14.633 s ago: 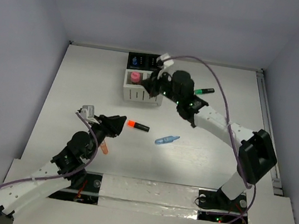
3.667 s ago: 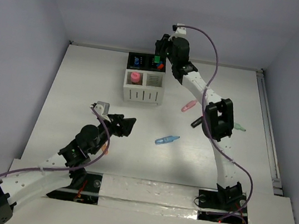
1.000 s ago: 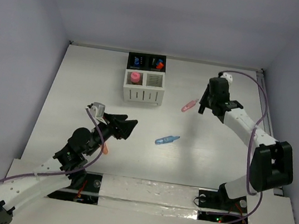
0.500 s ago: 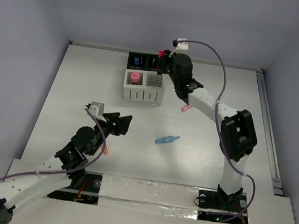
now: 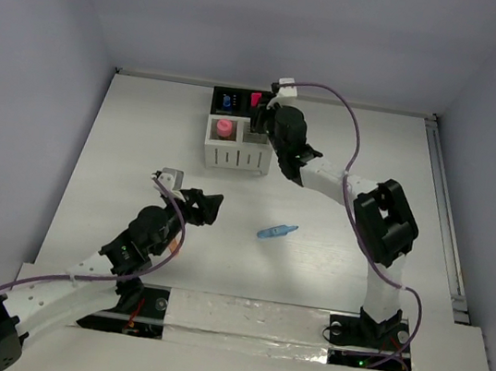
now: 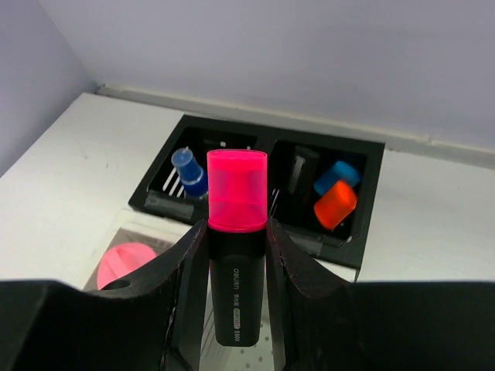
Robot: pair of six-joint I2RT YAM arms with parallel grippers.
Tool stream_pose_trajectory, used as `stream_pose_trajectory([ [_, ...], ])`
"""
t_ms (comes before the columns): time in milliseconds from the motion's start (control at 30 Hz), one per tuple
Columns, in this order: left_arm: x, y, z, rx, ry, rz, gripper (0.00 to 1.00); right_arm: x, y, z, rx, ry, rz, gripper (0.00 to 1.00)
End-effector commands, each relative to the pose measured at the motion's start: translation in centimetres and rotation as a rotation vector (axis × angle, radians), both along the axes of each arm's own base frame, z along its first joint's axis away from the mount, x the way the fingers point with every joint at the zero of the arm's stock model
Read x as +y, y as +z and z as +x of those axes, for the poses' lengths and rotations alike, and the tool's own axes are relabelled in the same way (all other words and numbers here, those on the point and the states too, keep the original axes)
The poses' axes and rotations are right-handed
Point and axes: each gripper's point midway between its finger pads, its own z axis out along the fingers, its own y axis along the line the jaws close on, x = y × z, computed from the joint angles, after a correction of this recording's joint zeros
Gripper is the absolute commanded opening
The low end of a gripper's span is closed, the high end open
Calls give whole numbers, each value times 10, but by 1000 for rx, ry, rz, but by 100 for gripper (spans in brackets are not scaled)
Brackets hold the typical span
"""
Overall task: Sort the stationery into containers
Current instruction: Place the pen in the storage box.
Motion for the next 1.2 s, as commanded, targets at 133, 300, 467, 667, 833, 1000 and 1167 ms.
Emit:
stream_pose_trajectory([
  [133, -5, 20, 0, -60, -21, -49, 61, 7, 71, 22, -200, -57, 79, 5],
  [300, -6, 20, 0, -60, -24, -45, 61, 12, 73, 43, -223, -103, 57, 5],
  [467, -7, 19, 0, -59, -30, -44, 61, 7, 63, 73, -221, -145, 56, 8],
  [667, -9, 16, 1, -53, -32, -36, 61, -1, 57, 90, -196, -165, 71, 11],
  [833, -12, 13, 3, -46, -38, -30, 61, -3, 42, 99, -177, -168, 57, 12],
  [1000, -14, 11, 4, -38, -44, -22, 61, 0, 30, 100, -161, -156, 43, 20],
  [1167, -18, 8, 5, -29, -55, -14, 61, 0, 25, 94, -149, -139, 44, 33],
])
